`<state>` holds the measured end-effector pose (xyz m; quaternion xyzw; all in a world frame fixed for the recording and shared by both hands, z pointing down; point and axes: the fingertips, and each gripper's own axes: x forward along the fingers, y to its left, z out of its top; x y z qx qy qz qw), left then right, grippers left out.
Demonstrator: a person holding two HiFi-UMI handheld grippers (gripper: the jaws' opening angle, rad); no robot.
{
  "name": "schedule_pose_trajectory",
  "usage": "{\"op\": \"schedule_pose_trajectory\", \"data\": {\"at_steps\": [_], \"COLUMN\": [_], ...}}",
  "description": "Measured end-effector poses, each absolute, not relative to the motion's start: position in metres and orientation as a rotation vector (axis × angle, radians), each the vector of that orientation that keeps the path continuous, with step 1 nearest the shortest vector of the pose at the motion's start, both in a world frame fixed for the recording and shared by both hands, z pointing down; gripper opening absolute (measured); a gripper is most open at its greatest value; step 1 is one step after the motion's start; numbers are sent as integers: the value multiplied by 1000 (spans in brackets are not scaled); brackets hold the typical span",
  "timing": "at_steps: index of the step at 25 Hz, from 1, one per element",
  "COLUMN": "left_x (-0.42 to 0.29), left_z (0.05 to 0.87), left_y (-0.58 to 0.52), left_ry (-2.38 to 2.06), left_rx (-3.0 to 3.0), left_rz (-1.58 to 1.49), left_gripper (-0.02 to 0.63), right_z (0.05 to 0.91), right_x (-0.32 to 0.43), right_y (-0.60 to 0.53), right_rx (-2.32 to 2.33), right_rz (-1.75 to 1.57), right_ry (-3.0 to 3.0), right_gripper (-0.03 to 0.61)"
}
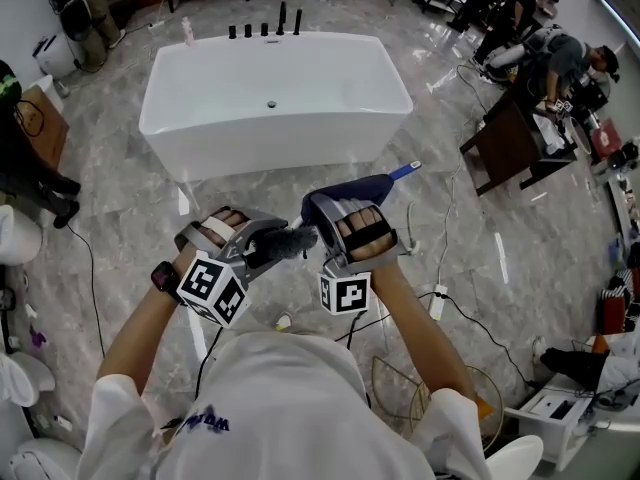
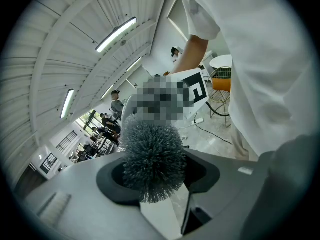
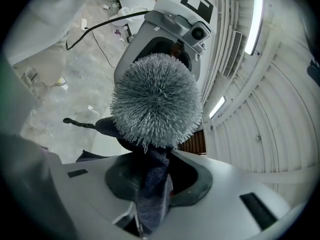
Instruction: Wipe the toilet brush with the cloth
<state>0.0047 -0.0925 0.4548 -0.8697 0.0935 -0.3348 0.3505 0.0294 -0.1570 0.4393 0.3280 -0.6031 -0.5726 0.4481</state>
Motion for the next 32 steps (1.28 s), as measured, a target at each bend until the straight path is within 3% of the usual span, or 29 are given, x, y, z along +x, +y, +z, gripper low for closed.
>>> {"op": "schedule_pose_trajectory", "data": {"at_steps": [32], "left_x": [6], "left_z": [456], "left_y": [-86], "left_ry": [225], "left_rx": [-2227], "left_rz": [-878], "left_gripper": [215], "right_z": [442], "right_x": [116], "right_y": [-192], "right_rx": [926], "right_rz": [-1241], "right_ry": [-1353], "right_gripper": [86]}}
